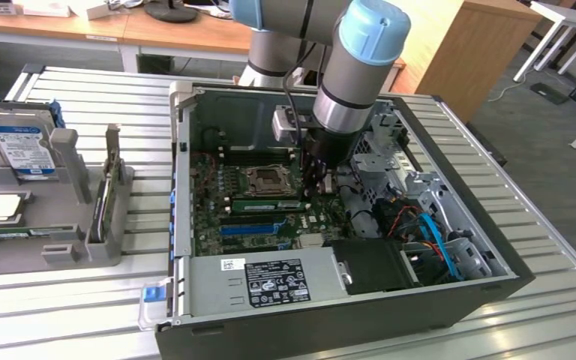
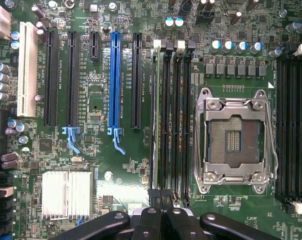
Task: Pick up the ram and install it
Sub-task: 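Press down the ram until it locks into place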
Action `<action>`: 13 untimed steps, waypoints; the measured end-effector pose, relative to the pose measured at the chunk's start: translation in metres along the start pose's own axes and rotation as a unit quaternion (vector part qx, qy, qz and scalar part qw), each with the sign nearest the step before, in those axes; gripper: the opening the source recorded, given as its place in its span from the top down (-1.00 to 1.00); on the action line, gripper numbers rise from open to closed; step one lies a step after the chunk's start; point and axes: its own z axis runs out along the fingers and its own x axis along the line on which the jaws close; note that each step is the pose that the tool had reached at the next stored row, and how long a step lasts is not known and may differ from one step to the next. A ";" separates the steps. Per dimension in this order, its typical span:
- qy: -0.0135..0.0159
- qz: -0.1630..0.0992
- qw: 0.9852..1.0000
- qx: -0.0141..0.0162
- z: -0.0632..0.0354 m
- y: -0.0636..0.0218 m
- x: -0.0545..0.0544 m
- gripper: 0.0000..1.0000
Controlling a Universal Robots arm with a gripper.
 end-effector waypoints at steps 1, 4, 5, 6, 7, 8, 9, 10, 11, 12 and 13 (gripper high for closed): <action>0.000 0.000 1.000 0.000 0.0003 0.0000 0.000 0.79; 0.000 0.000 1.000 0.000 0.0010 0.0000 0.000 0.79; 0.000 0.000 1.000 0.000 0.0010 0.0000 0.000 0.79; 0.000 0.000 1.000 0.000 0.0011 0.0000 0.000 0.79; 0.000 0.000 1.000 0.000 0.0011 0.0000 0.000 0.79; 0.000 0.000 1.000 0.000 0.0012 0.0000 0.000 0.79; 0.000 0.000 1.000 0.000 0.0012 0.0000 0.000 0.79; 0.000 0.000 1.000 0.000 0.0010 -0.0001 0.000 0.79; 0.000 0.000 1.000 0.000 0.0006 0.0000 0.000 0.79; -0.001 0.000 1.000 0.000 -0.0001 0.0000 0.000 0.79; -0.001 0.000 1.000 0.000 -0.0013 0.0000 0.000 0.79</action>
